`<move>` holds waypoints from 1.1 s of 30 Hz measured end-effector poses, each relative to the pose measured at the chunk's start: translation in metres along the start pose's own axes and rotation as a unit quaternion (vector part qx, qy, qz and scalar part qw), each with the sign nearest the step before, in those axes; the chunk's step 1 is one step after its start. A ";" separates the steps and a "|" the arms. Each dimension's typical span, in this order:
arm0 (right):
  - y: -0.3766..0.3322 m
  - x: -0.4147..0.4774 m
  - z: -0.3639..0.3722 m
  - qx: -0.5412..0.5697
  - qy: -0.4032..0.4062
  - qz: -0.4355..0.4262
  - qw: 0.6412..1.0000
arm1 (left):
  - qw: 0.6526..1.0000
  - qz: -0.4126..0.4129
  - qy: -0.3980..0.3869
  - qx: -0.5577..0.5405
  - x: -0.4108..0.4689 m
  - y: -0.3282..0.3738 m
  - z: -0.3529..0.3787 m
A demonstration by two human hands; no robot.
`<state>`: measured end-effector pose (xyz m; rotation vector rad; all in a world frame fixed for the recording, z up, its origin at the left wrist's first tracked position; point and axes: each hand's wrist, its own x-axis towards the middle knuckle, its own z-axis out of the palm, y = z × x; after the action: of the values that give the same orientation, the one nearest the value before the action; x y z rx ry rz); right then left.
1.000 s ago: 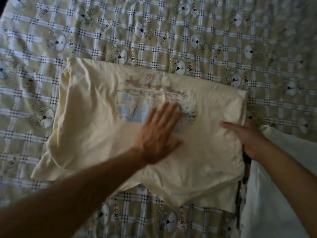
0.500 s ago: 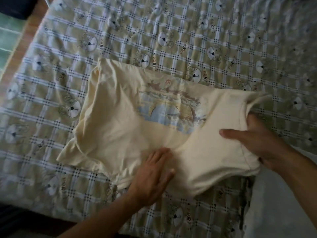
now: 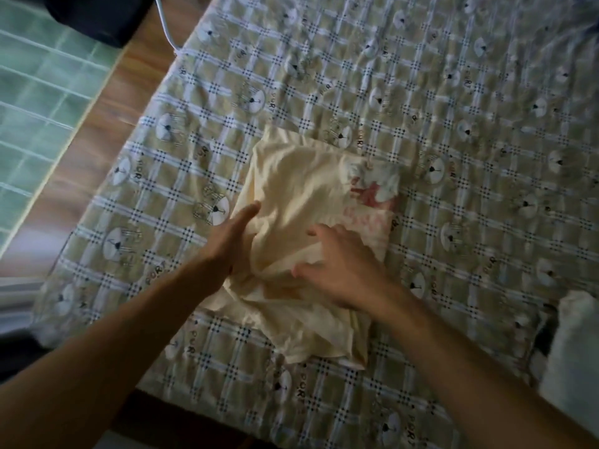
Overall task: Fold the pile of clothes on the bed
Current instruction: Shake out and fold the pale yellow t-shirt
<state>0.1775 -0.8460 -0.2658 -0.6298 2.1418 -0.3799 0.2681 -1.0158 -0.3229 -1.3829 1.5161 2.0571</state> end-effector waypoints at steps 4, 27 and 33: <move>0.032 -0.005 0.044 0.034 0.007 0.046 0.998 | 0.994 0.030 0.037 0.102 0.009 -0.003 0.003; -0.019 0.141 -0.055 -0.020 0.156 -0.116 0.981 | 0.969 0.104 -0.012 0.223 0.006 -0.019 -0.020; -0.028 0.196 -0.070 -0.064 0.056 -0.084 0.993 | 0.964 0.147 -0.009 0.221 0.011 -0.023 -0.027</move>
<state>0.0297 -0.9757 -0.3383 -0.8844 2.2398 -0.3774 0.2919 -1.0318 -0.3459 -1.0139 2.1157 1.7088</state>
